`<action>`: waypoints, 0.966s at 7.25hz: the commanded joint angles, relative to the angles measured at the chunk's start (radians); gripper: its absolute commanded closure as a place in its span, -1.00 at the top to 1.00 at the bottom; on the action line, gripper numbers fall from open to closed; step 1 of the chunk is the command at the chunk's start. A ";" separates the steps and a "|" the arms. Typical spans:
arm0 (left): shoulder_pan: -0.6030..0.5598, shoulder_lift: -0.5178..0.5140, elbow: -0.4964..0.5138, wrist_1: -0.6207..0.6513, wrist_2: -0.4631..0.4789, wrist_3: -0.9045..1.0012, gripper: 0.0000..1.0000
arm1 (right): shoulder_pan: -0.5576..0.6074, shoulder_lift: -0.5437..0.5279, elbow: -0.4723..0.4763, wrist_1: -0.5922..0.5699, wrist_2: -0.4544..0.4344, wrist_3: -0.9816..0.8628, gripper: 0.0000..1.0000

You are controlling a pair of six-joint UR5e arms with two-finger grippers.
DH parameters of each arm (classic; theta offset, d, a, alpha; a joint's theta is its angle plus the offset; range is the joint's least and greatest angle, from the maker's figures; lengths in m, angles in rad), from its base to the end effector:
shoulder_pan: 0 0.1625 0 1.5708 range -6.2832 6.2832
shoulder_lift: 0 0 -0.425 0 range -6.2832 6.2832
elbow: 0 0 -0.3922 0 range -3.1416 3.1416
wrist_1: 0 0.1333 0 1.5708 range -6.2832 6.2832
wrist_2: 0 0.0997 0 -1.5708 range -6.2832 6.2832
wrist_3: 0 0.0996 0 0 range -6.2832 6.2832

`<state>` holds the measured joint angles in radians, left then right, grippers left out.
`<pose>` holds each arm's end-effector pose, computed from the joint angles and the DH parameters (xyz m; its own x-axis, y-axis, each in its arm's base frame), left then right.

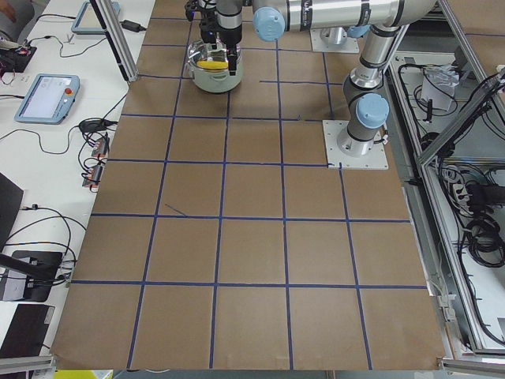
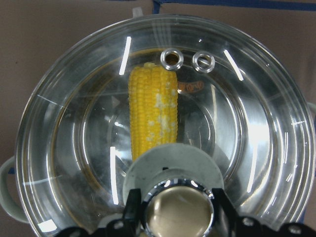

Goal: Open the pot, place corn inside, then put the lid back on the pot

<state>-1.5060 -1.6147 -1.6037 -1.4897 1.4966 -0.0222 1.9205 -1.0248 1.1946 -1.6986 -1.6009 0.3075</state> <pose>-0.1074 -0.5179 0.4581 -0.9935 -0.0864 0.0742 -0.0868 0.9962 -0.0026 0.3632 -0.6155 0.3558 -0.9982 -0.0434 0.0414 -0.0422 0.9986 0.0309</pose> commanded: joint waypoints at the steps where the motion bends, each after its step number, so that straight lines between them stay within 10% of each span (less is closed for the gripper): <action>1: 0.000 -0.010 0.008 0.002 0.007 -0.002 1.00 | -0.002 0.002 0.000 0.007 -0.002 0.002 0.37; 3: 0.001 -0.007 0.008 0.002 0.007 -0.001 1.00 | -0.003 0.000 -0.003 0.005 0.002 0.002 0.93; 7: 0.001 -0.013 0.002 0.003 0.010 0.002 1.00 | -0.154 -0.108 -0.073 0.194 0.002 -0.143 0.99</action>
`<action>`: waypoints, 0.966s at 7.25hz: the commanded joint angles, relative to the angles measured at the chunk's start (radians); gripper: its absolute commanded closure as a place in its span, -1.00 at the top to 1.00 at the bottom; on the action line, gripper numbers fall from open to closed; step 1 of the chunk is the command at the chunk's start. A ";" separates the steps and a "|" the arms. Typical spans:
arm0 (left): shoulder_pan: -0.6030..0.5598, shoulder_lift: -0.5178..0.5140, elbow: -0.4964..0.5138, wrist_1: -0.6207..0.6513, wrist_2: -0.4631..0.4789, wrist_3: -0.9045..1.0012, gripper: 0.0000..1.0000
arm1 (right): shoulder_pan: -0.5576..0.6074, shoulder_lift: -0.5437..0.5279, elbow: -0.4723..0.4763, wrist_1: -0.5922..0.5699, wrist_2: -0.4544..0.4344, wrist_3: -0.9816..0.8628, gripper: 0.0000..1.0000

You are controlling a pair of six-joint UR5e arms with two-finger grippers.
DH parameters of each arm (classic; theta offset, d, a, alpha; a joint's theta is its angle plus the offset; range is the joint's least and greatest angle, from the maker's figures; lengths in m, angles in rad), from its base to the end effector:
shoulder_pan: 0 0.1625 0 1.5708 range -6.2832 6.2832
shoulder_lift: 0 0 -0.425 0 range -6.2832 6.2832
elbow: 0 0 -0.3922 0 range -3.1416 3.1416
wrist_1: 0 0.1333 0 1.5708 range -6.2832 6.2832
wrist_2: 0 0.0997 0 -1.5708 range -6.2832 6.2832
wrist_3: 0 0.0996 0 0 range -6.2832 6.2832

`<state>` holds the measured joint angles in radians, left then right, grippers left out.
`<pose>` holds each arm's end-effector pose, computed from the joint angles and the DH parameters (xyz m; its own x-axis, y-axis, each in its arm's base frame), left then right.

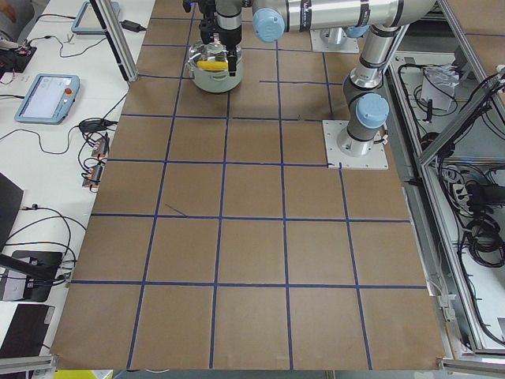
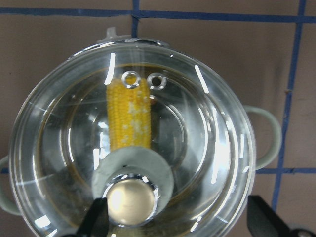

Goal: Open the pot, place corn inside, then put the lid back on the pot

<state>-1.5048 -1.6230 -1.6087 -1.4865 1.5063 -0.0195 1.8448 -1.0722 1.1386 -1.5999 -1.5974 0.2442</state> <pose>-0.1057 -0.5200 0.4517 -0.9942 -0.0856 0.0643 -0.0854 0.9963 0.0071 0.3126 -0.6294 0.4065 -0.9989 -0.0308 0.0348 -0.0298 0.9991 0.0298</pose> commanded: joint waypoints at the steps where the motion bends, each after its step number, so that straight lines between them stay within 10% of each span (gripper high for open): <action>1: 0.003 -0.008 0.016 -0.001 0.003 -0.002 1.00 | -0.155 -0.130 -0.013 0.229 -0.001 -0.220 0.99; 3: 0.001 0.044 0.022 -0.078 0.005 -0.002 1.00 | -0.232 -0.269 0.100 0.344 -0.006 -0.356 0.99; 5: 0.003 0.046 0.017 -0.118 0.006 -0.002 1.00 | -0.259 -0.395 0.287 0.180 -0.006 -0.358 0.99; 7: 0.006 0.040 0.024 -0.109 0.002 -0.002 1.00 | -0.256 -0.381 0.274 0.152 0.008 -0.362 0.99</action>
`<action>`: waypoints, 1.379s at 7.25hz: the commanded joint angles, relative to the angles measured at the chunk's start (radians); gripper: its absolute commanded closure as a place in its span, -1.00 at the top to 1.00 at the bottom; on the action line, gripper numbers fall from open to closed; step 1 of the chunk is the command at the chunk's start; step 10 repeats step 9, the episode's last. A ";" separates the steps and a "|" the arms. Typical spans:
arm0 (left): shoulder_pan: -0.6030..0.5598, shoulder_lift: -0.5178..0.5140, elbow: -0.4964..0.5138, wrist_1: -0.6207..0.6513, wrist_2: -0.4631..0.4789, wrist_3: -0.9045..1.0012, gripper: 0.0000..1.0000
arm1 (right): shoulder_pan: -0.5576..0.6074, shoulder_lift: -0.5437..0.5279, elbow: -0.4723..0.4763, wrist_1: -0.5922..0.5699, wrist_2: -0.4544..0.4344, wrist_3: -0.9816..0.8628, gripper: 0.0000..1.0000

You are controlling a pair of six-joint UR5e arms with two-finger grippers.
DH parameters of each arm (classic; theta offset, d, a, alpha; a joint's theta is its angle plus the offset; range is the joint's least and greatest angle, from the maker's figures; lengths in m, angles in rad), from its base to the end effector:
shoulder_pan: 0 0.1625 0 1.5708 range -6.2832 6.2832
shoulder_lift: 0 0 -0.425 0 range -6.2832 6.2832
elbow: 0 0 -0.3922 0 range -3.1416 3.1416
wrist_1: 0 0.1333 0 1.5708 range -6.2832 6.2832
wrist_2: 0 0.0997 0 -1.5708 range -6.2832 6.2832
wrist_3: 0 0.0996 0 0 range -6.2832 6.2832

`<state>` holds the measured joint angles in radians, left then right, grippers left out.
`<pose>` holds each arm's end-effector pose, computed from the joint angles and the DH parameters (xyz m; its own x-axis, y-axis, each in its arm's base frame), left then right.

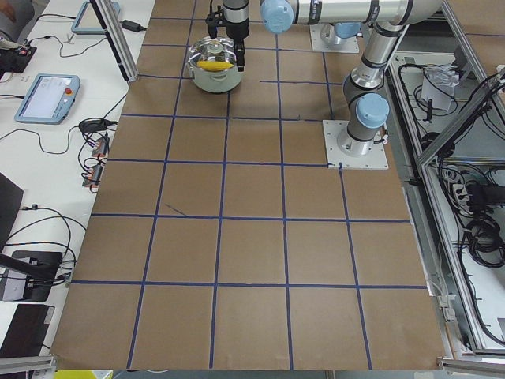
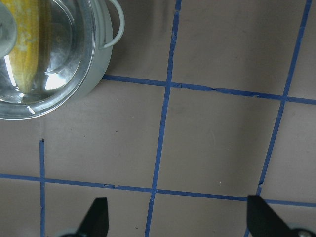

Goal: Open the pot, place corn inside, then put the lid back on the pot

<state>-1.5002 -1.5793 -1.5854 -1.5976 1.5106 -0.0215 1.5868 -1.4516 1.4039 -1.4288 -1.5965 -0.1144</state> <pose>-0.1044 -0.4989 0.4742 -0.9937 -0.0948 0.0590 -0.0918 0.9945 0.0512 0.1392 -0.5300 0.4947 -0.9912 -0.1319 0.0147 -0.1299 0.9868 0.0965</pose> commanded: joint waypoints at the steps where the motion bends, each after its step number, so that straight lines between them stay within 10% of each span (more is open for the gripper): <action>1: 0.002 -0.005 0.004 0.005 -0.003 -0.002 1.00 | 0.007 0.002 0.015 -0.024 0.015 -0.005 0.99; 10: 0.008 -0.027 -0.024 0.050 0.095 -0.037 1.00 | 0.007 -0.009 0.056 -0.137 0.003 -0.018 0.99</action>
